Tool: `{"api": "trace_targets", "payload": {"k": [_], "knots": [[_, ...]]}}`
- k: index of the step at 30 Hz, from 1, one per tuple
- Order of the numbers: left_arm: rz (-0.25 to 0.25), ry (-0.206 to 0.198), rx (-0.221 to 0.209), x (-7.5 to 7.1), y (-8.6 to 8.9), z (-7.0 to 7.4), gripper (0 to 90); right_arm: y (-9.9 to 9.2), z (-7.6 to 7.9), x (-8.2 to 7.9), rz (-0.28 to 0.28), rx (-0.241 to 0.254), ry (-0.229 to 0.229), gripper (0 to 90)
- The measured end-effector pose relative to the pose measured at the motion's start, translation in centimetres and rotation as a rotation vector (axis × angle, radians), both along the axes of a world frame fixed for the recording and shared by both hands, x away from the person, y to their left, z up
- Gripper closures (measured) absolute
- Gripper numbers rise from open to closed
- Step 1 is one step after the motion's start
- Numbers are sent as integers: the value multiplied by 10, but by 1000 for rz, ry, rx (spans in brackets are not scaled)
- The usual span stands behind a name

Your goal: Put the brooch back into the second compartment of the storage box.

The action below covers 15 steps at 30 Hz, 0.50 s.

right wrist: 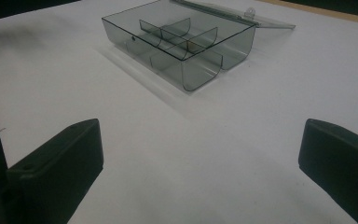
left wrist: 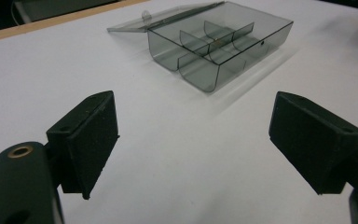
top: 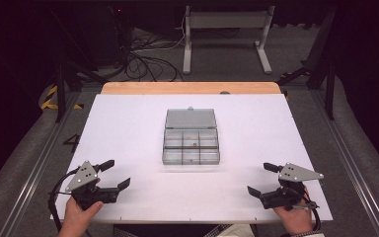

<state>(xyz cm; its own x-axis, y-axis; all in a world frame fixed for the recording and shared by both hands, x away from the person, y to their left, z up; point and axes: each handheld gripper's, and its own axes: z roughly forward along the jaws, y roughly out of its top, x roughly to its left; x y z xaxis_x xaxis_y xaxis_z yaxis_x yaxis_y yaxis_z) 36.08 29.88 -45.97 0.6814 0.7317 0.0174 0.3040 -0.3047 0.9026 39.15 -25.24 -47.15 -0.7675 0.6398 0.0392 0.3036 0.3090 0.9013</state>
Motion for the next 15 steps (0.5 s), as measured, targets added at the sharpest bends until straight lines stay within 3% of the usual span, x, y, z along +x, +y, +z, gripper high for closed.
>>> {"api": "trace_targets", "payload": {"k": [5,7,9,13,15], "knots": [[11,45,-3,-3,4,-9,160,-1,0,0,1,6,2,7],[12,84,-39,-3,5,-12,159,0,0,0,1,6,1,7],[15,102,-50,-3,7,-13,156,0,0,0,2,6,2,7],[30,107,-45,-2,8,-13,155,0,0,0,2,5,2,7],[39,96,-23,-2,7,-13,155,0,0,0,2,5,3,7]]}}
